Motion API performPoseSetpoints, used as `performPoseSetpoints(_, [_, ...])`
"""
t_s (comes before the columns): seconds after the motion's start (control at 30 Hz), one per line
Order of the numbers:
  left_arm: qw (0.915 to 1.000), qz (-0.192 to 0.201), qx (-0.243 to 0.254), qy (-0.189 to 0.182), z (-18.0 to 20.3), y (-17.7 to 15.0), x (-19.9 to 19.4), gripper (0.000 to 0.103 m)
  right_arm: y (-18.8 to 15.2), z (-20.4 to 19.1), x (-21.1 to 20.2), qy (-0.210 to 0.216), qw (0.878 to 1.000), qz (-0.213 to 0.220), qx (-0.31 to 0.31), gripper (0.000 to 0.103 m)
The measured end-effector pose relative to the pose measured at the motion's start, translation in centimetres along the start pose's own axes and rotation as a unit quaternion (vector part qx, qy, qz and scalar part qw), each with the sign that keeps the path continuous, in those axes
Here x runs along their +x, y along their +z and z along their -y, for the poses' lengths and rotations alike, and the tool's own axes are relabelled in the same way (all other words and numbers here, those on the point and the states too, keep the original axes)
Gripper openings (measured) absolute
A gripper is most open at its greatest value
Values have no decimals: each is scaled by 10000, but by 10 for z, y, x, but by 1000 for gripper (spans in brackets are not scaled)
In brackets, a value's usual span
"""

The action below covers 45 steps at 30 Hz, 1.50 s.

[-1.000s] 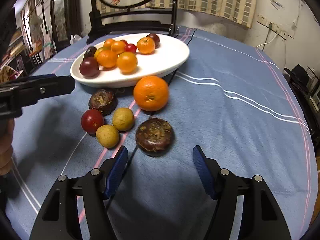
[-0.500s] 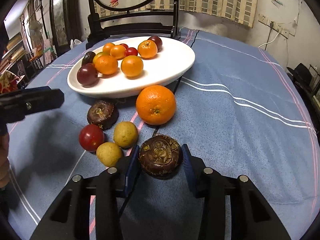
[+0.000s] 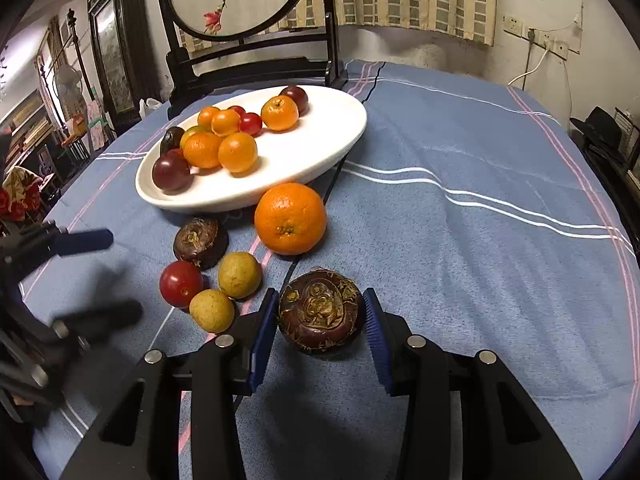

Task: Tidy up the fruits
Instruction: 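Grasp red tomato with left tool while right tool holds dried fruit, then release tomato and dried fruit onto plate with both tools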

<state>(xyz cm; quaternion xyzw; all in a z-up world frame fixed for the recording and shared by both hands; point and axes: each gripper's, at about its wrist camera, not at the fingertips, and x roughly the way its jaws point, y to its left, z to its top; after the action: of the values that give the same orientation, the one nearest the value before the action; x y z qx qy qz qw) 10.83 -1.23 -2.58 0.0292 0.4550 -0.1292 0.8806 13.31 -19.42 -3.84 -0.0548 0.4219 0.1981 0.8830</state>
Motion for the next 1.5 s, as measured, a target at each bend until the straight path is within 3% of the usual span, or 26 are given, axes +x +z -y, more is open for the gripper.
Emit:
performPoseSetpoints(0.07, [10000, -59, 60, -12, 2, -3, 4, 88, 0, 0, -3, 13, 10000, 49, -1, 43])
performPoseSetpoints(0.17, [9997, -216, 142, 13, 6, -5, 13, 77, 1, -1, -8, 46, 9999, 121, -10, 43])
performPoseSetpoints(0.53, [9990, -216, 334, 201, 21, -7, 27, 70, 2, 4, -20, 162, 9995, 256, 125, 43])
performPoseSetpoints(0.63, [9991, -148, 342, 196, 26, -4, 28, 60, 2, 3, -27, 245, 9990, 355, 145, 43])
performPoseSetpoints(0.7, [9991, -89, 357, 217, 30, -2, 28, 49, 3, 2, -29, 287, 9987, 392, 137, 43])
performPoseSetpoints(0.97, [9992, 114, 355, 108, 29, 3, 34, 48, 3, -1, -29, 346, 9987, 373, 100, 43])
performPoseSetpoints(1.03, [9990, 131, 413, 108, 30, 3, 33, 32, 3, 0, -29, 331, 9987, 366, 119, 43])
performPoseSetpoints(1.27, [9995, 80, 270, -138, 22, 1, 22, 32, 2, 2, -24, 260, 9990, 331, 171, 43])
performPoseSetpoints(1.43, [9990, 343, 141, -264, 15, 3, 0, 32, 2, -1, -25, 279, 9986, 422, 153, 43])
performPoseSetpoints(1.5, [9985, 472, 25, -271, 10, 6, -9, 32, 4, -2, -29, 528, 9967, 580, 230, 43])
